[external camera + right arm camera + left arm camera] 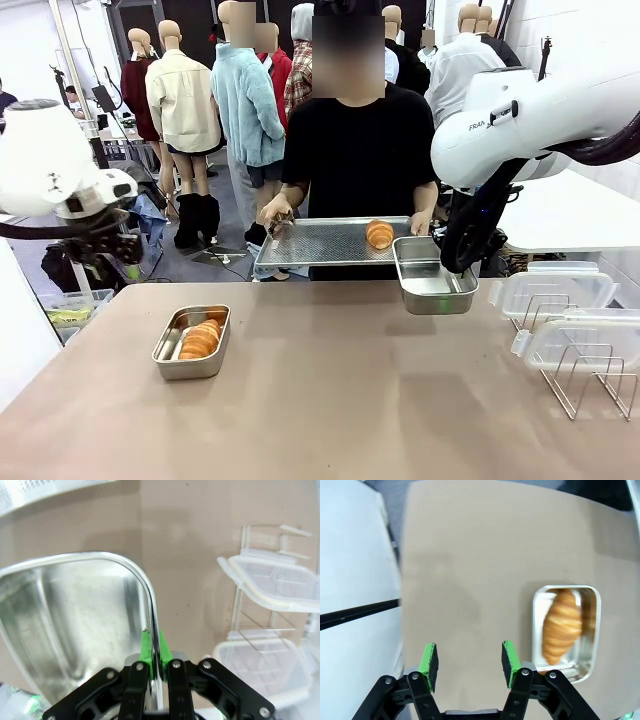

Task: Place the bread in airtight containers.
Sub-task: Once an object is inside an Airtight Container , place the container in the center of the table.

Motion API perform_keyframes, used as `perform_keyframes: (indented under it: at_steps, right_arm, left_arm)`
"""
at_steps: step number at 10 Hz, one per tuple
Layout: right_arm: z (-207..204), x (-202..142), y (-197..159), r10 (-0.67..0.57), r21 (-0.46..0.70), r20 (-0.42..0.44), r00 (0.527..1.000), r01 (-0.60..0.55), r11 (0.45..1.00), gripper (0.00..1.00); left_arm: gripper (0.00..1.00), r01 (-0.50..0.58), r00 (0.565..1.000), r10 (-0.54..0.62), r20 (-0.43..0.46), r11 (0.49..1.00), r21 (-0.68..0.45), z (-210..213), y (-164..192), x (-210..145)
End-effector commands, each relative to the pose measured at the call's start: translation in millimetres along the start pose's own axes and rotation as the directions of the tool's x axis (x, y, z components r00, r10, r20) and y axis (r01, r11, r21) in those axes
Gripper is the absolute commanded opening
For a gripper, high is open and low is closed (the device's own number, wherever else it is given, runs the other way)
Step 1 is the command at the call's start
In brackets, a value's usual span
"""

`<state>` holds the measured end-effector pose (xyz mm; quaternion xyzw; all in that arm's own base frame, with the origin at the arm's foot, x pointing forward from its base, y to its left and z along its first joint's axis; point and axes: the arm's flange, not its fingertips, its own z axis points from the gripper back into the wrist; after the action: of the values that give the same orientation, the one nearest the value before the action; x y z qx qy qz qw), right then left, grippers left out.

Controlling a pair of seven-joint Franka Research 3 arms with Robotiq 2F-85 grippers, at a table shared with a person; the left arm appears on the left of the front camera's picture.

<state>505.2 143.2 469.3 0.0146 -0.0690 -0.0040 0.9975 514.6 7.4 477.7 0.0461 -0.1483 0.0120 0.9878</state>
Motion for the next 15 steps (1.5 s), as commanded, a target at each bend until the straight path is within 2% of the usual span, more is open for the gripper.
perform_keyframes:
  at_steps: [1,2,4,5,15]
  right_arm:
    - [0,0,0,0.008,0.003,0.011,1.0,-0.008,1.0,0.0]
    - [0,0,0,0.008,0.003,0.011,1.0,-0.008,1.0,0.0]
    - [0,0,0,0.008,0.003,0.011,1.0,-0.008,1.0,0.0]
    - [0,0,0,0.008,0.003,0.011,1.0,-0.008,1.0,0.0]
    - [0,0,0,0.008,0.003,0.011,1.0,-0.008,1.0,0.0]
  left_arm:
    - [0.67,-0.09,0.996,0.091,-0.002,0.995,0.039,-2,52,13]
    - [0.67,-0.127,0.992,0.127,0.014,0.992,-0.014,0,71,11]
    - [0.67,-0.11,0.994,0.11,-0.003,0.99,-0.088,-8,80,3]
    - [0.67,-0.127,0.992,0.127,0.004,0.992,0.007,0,83,4]
    - [0.67,-0.127,0.992,0.127,0.004,0.992,0.007,0,83,4]
